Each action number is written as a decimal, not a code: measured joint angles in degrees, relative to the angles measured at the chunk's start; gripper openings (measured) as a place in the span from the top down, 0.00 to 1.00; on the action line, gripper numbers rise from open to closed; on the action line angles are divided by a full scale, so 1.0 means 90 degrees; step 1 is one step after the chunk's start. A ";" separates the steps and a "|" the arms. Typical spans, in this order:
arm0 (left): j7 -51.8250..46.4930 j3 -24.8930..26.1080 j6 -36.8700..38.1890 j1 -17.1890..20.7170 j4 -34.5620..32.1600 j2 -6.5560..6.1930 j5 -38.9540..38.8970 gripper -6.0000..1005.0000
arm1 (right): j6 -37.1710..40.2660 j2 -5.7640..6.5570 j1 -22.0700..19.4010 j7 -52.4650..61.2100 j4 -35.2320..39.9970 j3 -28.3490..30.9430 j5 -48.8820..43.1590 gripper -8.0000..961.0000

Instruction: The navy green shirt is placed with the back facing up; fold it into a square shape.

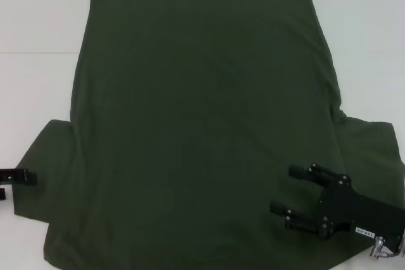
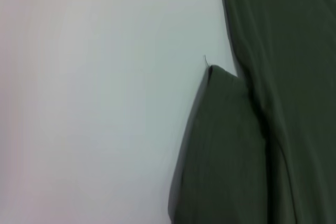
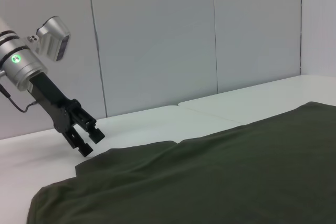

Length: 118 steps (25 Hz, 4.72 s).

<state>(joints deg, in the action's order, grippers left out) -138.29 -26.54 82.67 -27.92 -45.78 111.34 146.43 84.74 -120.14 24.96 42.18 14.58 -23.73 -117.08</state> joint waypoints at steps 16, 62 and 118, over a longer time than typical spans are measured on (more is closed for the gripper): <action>0.0113 0.0000 -0.0073 0.0011 0.0141 0.0031 0.0010 0.06 | 0.0027 0.0001 -0.0035 0.0001 0.0000 0.0000 -0.0028 0.11; 0.0156 -0.0060 -0.0380 -0.0233 0.0514 0.0163 0.0048 0.20 | 0.0195 0.0011 -0.0064 0.0001 0.0000 0.0004 0.0001 0.11; -0.0542 -0.0057 0.0362 -0.0774 -0.0074 -0.0425 0.0044 0.99 | 0.0361 0.0010 -0.0062 0.0010 0.0019 0.0059 0.0001 0.11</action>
<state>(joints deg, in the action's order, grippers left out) -143.17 -27.05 85.93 -34.89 -46.45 107.51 146.82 87.98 -120.05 24.41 42.28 14.76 -23.20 -117.07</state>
